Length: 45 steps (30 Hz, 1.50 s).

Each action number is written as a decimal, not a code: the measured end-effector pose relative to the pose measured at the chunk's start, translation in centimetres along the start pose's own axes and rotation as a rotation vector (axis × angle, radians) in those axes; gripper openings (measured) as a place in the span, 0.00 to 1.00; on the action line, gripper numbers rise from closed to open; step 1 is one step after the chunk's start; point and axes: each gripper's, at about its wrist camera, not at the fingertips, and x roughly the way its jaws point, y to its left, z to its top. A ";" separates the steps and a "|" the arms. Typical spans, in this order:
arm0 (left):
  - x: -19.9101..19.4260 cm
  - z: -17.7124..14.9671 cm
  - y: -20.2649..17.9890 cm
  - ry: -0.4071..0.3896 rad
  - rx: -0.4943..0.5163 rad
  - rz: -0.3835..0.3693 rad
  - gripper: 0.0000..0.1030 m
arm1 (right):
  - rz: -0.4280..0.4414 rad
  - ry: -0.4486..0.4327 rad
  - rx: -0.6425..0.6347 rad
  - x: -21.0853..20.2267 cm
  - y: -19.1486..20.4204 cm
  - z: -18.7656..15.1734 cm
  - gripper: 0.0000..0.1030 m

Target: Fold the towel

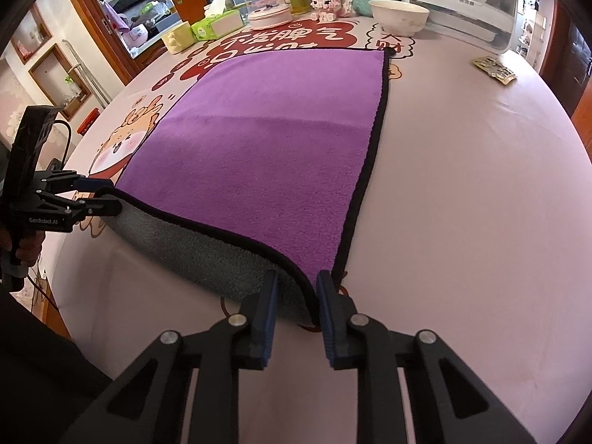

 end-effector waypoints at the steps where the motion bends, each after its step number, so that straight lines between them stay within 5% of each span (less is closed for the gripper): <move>1: 0.0 0.0 0.1 -0.001 -0.006 0.003 0.52 | -0.002 -0.002 0.000 0.0 0.0 0.0 0.17; 8: -0.3 -0.2 0.5 -0.007 -0.033 -0.022 0.27 | -0.009 -0.010 -0.005 -0.1 0.1 0.0 0.11; 17: -0.1 -0.5 0.9 -0.008 -0.065 -0.032 0.10 | -0.008 -0.015 -0.011 -0.1 0.2 -0.1 0.08; 45: -2.0 -0.7 1.3 -0.057 -0.099 -0.012 0.06 | -0.018 -0.033 -0.029 -1.2 0.4 1.0 0.04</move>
